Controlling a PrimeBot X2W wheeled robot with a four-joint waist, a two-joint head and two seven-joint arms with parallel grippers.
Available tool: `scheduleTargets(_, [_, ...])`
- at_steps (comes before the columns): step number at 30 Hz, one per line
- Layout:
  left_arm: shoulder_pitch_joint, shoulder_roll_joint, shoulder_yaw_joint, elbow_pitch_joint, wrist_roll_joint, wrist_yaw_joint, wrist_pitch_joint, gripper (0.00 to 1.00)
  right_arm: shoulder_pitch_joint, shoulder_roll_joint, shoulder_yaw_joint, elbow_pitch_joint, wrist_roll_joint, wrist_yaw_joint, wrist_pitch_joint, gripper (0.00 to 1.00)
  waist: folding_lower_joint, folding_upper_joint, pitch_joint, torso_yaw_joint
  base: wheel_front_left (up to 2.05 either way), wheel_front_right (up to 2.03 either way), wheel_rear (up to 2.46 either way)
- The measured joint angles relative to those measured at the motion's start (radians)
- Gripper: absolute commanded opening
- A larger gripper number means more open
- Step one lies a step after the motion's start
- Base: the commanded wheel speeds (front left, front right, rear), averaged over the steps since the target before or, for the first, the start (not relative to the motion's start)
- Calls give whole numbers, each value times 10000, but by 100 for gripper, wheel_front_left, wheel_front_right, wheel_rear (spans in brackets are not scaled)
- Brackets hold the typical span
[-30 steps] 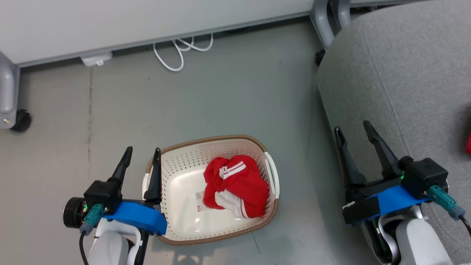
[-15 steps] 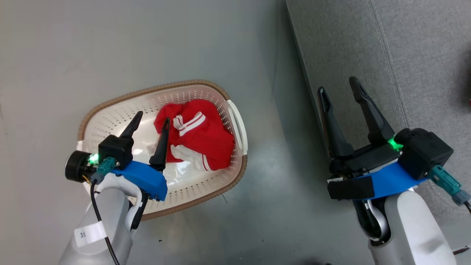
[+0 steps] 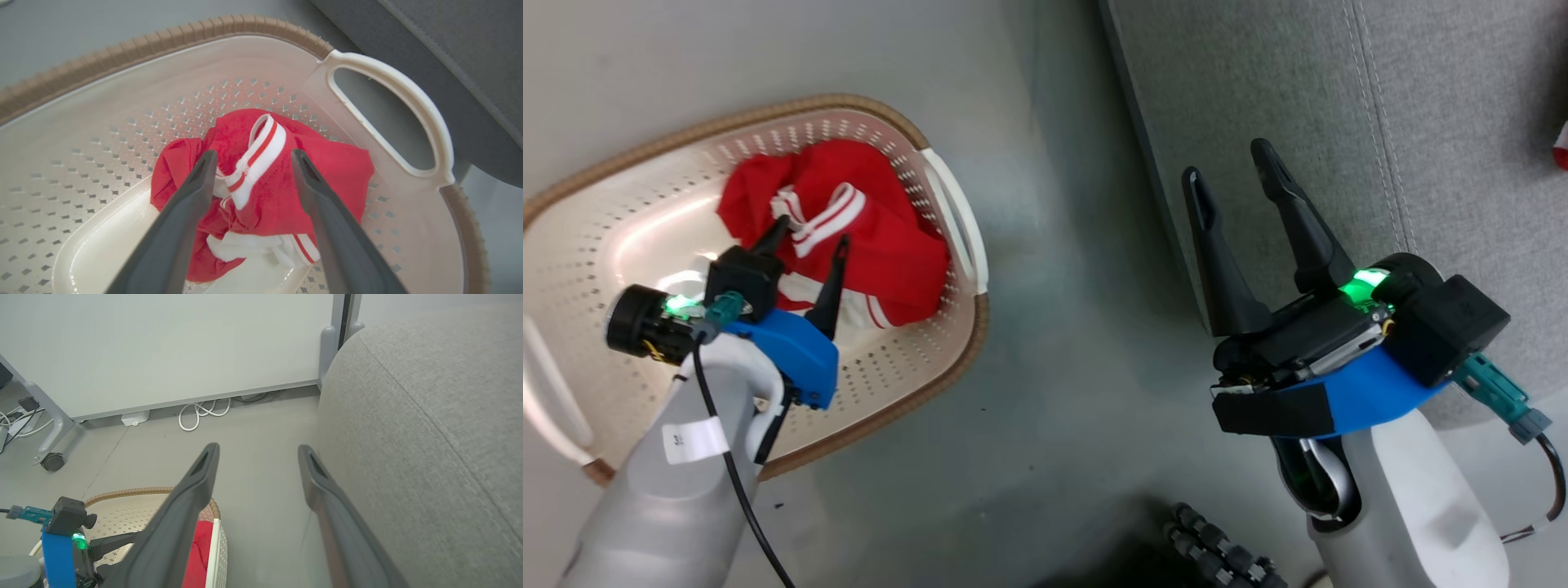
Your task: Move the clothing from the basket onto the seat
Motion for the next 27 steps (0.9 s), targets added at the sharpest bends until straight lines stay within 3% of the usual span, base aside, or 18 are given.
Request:
scheduleTargets(5, [-380, 268, -146, 477, -40, 0, 71, 100, -133, 2, 318, 107, 370, 0, -130, 100, 0, 0, 519, -408, 0, 0, 0])
scheduleTargets(18, [-789, 161, -667, 1315, -539, 0, 259, 100, 55, 2, 301, -8, 587, 0, -207, 100, -1, 0, 792, -602, 0, 0, 0])
scheduleTargets(20, [-804, 144, -767, 1390, -633, 0, 257, 17, 75, 2, 293, -40, 594, 0, -207, 100, -1, 0, 783, -610, 0, 0, 0])
scheduleTargets(21, [-824, 136, -817, 1425, -694, 0, 259, 0, 78, 2, 288, -54, 594, 0, -207, 100, -1, 1, 778, -613, 0, 0, 0])
scheduleTargets(27, [-945, 123, -1139, 1509, -1009, 0, 259, 0, 119, 2, 267, -104, 596, 0, -207, 100, -2, 1, 757, -611, 0, 0, 0])
